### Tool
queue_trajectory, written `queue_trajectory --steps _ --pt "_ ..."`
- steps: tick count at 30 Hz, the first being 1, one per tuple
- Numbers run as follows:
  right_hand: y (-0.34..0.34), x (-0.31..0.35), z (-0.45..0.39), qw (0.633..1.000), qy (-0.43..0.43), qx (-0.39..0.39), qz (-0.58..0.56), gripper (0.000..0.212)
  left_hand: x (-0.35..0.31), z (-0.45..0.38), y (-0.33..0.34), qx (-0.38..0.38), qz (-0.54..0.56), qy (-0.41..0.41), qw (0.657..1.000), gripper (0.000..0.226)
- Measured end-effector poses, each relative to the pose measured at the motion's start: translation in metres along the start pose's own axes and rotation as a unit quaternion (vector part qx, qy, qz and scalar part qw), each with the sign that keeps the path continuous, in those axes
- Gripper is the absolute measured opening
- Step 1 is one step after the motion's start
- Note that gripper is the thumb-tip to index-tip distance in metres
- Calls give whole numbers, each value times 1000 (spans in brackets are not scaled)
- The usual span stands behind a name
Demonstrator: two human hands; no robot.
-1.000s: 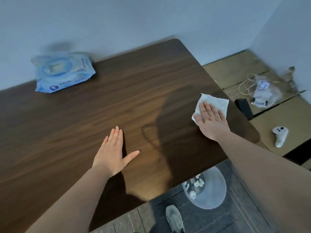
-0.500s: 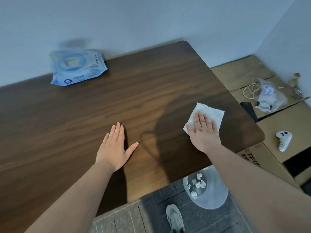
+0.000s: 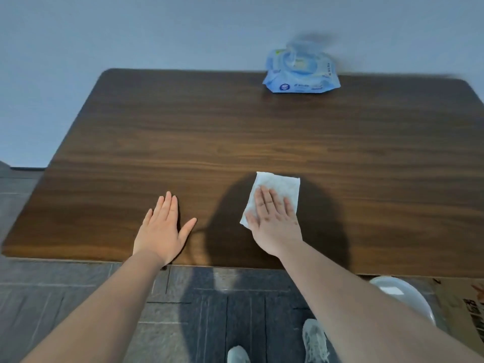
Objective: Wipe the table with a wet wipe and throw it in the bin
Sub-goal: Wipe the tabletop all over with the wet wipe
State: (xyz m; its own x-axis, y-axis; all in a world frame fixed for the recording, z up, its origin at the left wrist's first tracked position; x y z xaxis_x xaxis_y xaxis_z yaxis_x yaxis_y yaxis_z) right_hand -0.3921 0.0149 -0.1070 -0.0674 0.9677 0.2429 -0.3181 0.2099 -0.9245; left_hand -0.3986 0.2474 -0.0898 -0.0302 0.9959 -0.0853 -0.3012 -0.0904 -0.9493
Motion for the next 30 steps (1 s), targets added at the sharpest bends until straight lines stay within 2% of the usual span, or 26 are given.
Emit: queue_trajectory --steps 3,6,9,14,18,22,28,30 --pt "15 79 -22 998 -62 22 8 59 62 8 0 -18 -18 -36 999 92" --pt "29 149 -42 993 -115 36 20 60 114 8 -1 -33 19 -98 994 98" --pt "42 208 -56 985 -163 44 26 61 143 11 3 -17 23 -72 997 107" --pt "50 262 -84 977 -206 47 35 61 157 12 5 -36 25 -74 996 103" --pt "54 286 -95 968 -243 44 44 62 158 13 6 -48 55 -80 994 114" --pt "54 285 -94 960 -273 46 52 62 158 13 6 -37 39 -83 995 119" --pt "50 232 -66 942 -319 75 65 62 155 17 6 -5 -13 -67 998 117" --pt "43 205 -52 942 -321 74 68 62 140 19 1 -5 -41 -37 998 112"
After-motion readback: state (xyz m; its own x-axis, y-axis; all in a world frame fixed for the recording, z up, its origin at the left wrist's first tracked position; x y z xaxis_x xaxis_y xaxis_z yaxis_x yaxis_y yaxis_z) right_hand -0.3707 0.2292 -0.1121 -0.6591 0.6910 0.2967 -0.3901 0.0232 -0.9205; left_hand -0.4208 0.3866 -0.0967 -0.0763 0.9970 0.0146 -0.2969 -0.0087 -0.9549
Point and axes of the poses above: each hand's wrist, its own z-axis away from the middle knuckle, its own y-axis out of the palm, x = y × z, the point moved 4 cm from there along -z, towards the middle knuckle, and after that the axes turned 3 degrees about -x, right-handed, at the moved point
